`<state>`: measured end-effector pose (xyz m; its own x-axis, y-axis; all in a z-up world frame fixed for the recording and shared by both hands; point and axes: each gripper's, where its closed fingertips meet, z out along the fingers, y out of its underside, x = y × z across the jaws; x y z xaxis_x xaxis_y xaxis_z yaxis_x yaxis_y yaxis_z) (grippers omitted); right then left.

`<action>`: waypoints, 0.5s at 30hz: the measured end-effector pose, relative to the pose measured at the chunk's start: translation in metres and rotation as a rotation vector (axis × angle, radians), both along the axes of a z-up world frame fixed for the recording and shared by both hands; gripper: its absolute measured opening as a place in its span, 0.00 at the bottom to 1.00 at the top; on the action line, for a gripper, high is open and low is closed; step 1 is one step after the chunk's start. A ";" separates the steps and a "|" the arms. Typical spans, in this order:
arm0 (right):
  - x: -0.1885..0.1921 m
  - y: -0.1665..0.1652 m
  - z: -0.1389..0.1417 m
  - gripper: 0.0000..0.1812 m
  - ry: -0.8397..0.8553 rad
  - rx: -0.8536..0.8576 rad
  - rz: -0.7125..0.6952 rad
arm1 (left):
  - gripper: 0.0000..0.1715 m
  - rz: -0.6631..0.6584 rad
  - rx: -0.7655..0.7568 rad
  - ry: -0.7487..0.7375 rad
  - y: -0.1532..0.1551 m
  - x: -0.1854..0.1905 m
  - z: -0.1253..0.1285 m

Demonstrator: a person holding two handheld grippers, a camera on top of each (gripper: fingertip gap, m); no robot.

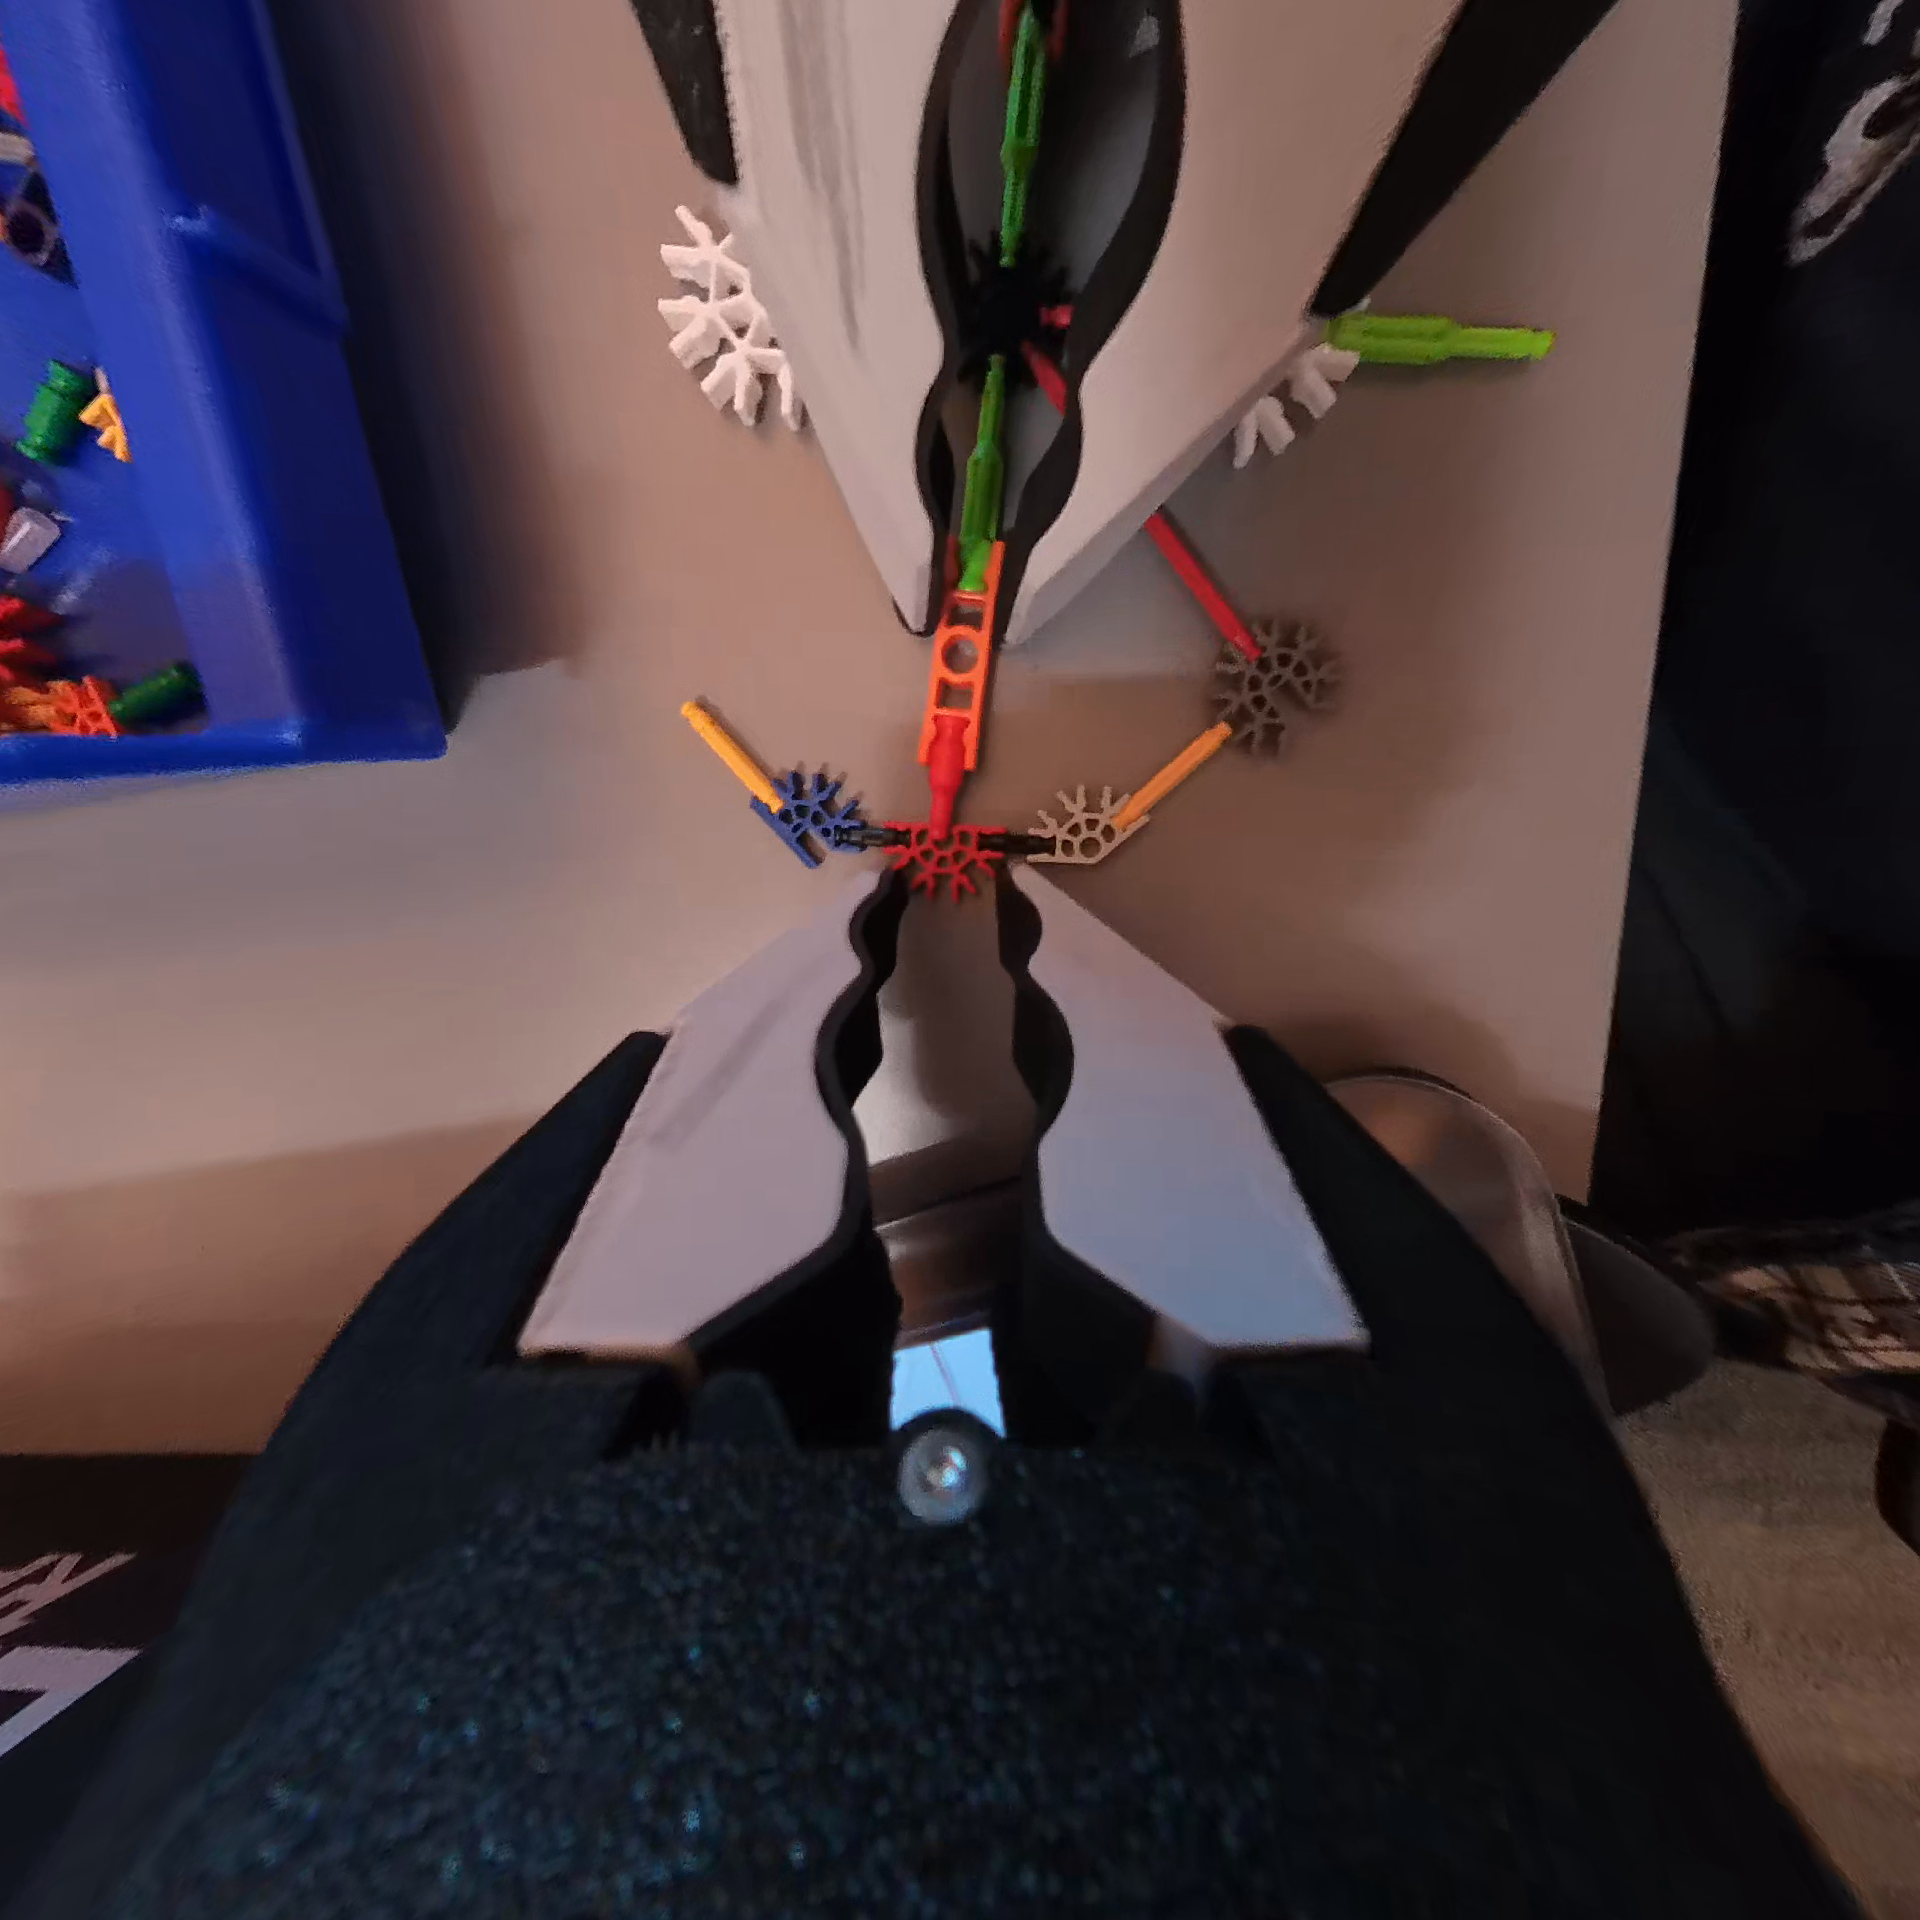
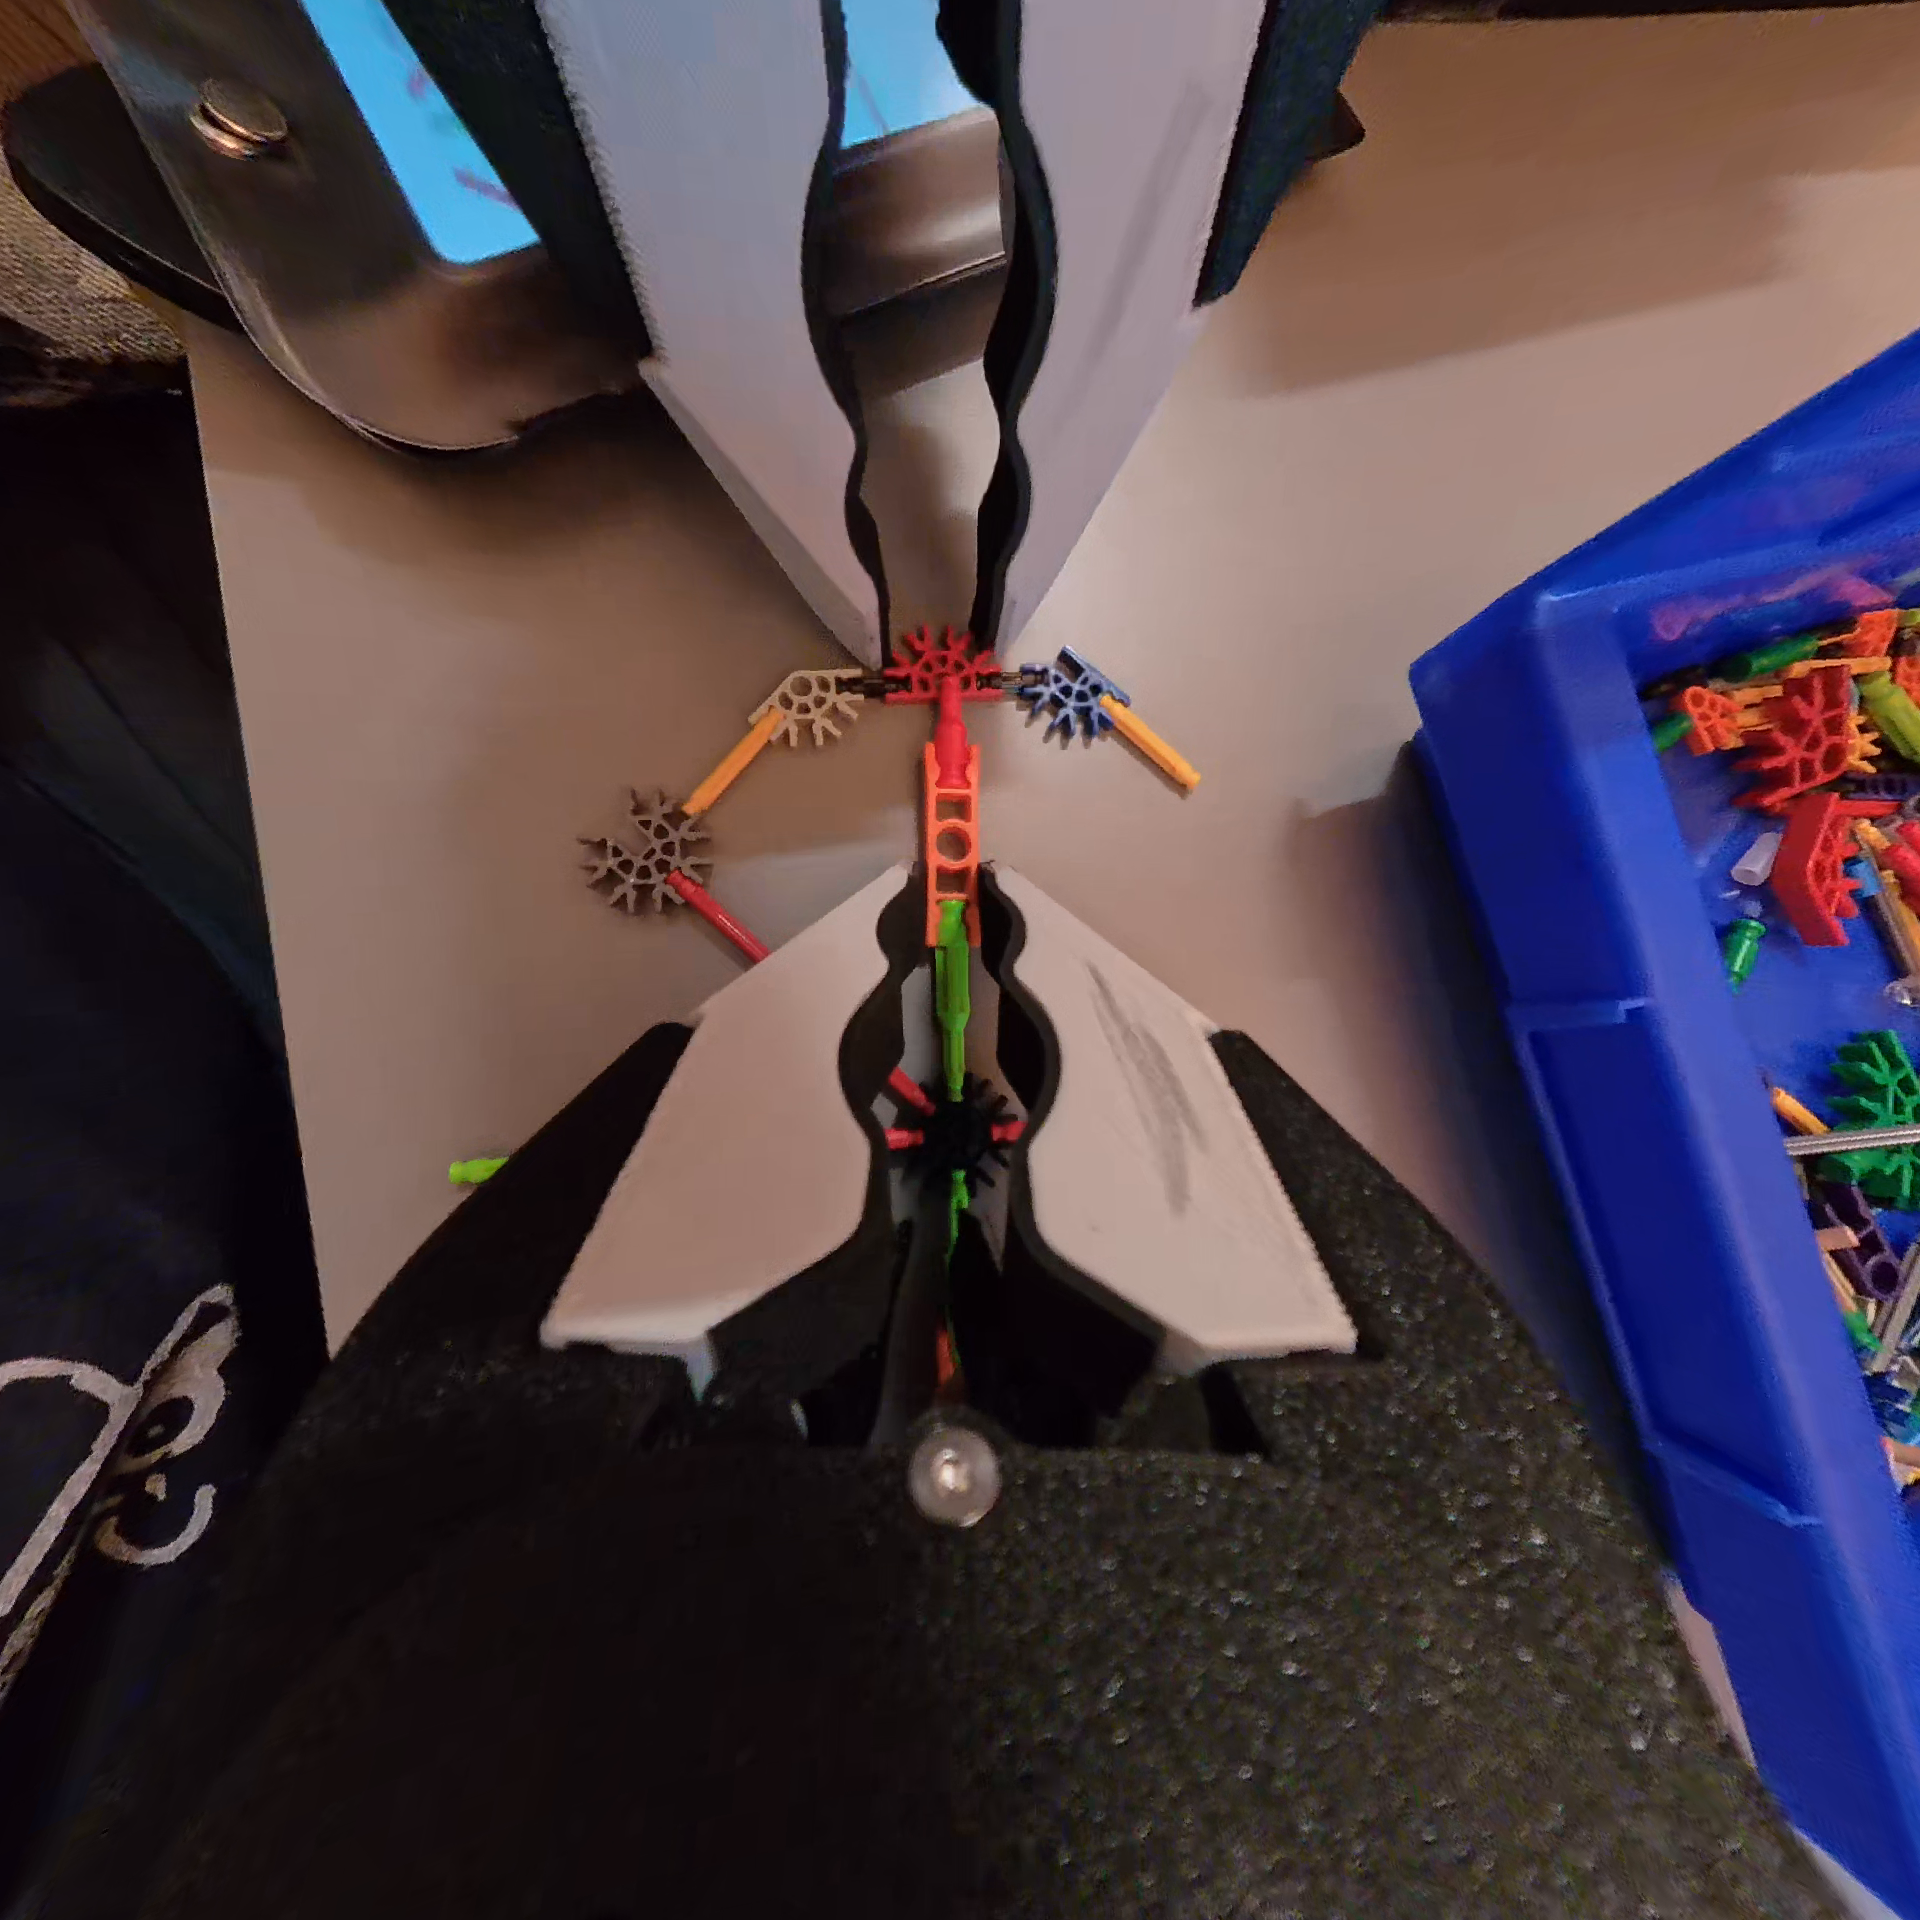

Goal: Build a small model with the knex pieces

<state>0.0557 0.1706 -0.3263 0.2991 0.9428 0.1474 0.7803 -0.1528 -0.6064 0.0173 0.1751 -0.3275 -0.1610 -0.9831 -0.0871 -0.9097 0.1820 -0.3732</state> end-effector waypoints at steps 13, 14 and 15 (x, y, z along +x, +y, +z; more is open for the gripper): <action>0.001 0.002 0.001 0.05 0.001 0.003 -0.003 | 0.09 0.012 0.018 -0.067 0.002 0.004 0.006; 0.001 0.001 0.001 0.05 0.003 0.001 -0.002 | 0.09 0.010 0.017 -0.067 0.001 0.004 0.006; 0.001 0.001 0.001 0.05 0.003 0.002 -0.002 | 0.09 0.008 0.020 -0.069 0.001 0.004 0.006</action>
<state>0.0564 0.1717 -0.3257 0.3015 0.9418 0.1486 0.7780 -0.1530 -0.6093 0.0217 0.1759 -0.3215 -0.1463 -0.9823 -0.1169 -0.8833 0.1829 -0.4316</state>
